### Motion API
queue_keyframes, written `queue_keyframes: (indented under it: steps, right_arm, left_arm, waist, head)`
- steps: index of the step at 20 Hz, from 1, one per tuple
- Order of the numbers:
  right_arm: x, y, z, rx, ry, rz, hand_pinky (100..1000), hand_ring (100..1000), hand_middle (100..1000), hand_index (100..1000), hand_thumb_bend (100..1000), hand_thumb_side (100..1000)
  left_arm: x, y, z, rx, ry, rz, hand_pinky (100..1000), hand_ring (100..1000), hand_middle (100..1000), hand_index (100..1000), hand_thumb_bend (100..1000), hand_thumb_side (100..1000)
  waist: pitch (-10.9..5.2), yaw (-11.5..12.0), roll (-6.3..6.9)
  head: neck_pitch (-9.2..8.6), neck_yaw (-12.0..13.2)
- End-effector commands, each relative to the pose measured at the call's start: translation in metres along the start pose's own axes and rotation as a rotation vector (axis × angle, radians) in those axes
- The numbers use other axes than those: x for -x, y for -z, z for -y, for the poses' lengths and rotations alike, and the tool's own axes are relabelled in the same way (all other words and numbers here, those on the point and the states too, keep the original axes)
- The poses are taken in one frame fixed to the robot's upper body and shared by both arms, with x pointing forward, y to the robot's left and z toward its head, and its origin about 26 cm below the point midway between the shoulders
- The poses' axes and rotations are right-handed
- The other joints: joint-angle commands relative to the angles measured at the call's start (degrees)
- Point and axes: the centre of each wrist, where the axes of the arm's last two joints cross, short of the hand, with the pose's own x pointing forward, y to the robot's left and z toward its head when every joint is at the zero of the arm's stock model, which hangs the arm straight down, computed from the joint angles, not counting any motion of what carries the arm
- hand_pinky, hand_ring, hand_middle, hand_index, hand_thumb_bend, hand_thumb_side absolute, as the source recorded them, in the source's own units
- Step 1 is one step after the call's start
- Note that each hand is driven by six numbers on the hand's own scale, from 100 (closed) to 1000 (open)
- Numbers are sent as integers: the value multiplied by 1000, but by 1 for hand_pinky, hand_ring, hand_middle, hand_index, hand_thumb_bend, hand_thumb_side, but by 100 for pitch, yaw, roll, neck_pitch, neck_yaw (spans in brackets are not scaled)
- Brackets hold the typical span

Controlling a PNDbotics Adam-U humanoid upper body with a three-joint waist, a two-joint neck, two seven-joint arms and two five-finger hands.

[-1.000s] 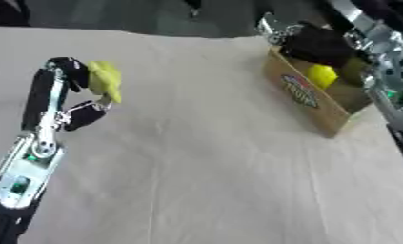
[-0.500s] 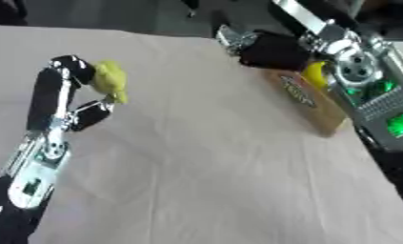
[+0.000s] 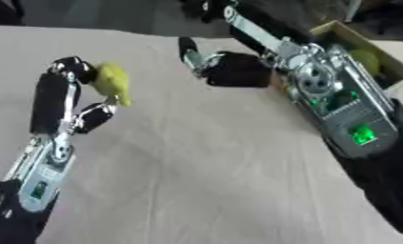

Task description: Pick up the objects with one hand, pass them to the other hand, and then place them into the box on the other side of the table.

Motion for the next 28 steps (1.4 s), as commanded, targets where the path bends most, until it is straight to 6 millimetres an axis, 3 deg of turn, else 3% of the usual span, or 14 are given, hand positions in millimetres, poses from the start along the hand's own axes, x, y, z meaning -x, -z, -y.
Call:
queue_keyframes:
  steps: [1,28]
  right_arm:
    - [-9,3,3,-5,-20,18,972,890,849,919,100,633]
    - [-21,42,-40,-61,79,-63,1000,896,853,947,100,738]
  left_arm:
    - [-4,5,-3,-44,13,17,443,458,414,462,100,100]
    - [-28,12,-7,-119,164,151,455,473,425,472,163,100]
  waist:
    - [-127,-14,-4]
    - [-204,12,-90]
  head:
    - [46,1]
    - [159,-136]
